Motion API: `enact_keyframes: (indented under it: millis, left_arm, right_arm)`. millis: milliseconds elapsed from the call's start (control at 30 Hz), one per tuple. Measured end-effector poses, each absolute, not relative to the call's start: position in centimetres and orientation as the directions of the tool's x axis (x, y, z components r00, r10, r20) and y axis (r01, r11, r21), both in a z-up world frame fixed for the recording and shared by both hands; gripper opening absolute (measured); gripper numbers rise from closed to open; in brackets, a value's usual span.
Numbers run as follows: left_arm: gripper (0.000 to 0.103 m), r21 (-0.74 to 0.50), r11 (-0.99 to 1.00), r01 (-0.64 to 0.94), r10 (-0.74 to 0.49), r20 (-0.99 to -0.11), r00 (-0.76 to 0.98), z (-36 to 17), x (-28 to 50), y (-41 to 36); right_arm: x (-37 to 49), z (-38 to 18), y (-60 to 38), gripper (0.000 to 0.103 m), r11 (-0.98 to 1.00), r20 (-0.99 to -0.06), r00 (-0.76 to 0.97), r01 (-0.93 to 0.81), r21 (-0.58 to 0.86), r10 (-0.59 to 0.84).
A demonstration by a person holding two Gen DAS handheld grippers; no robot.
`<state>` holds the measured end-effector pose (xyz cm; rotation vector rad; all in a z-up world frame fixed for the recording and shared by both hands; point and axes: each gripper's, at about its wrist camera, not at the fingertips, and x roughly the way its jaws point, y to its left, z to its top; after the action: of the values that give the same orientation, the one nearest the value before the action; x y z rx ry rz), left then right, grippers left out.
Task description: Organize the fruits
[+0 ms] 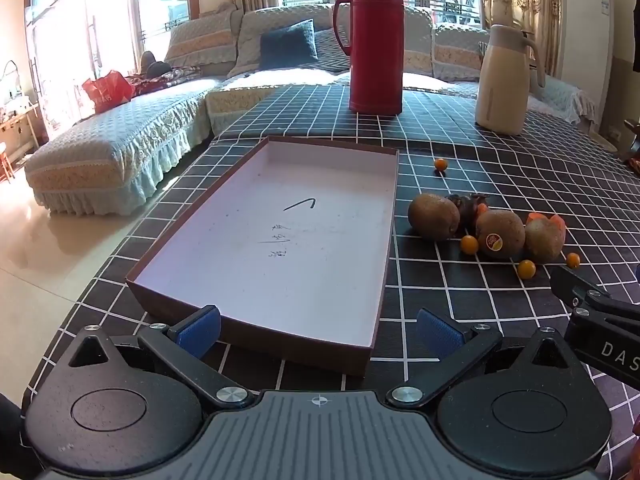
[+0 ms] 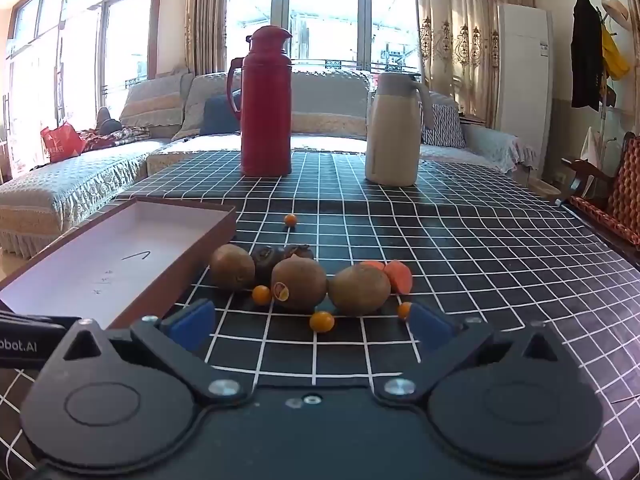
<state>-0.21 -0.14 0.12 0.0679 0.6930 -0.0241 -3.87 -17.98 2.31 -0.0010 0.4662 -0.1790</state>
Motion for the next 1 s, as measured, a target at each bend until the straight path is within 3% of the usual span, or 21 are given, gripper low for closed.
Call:
enact_keyframes:
  millis: [1000]
  left_arm:
    - [0.103, 0.054, 0.998, 0.044, 0.001, -0.638, 0.770, 0.05, -0.18, -0.13]
  right_arm:
    - [-3.94, 2.32, -17.97, 0.103, 0.985, -0.448, 0.878, 0.168, -0.045, -0.170]
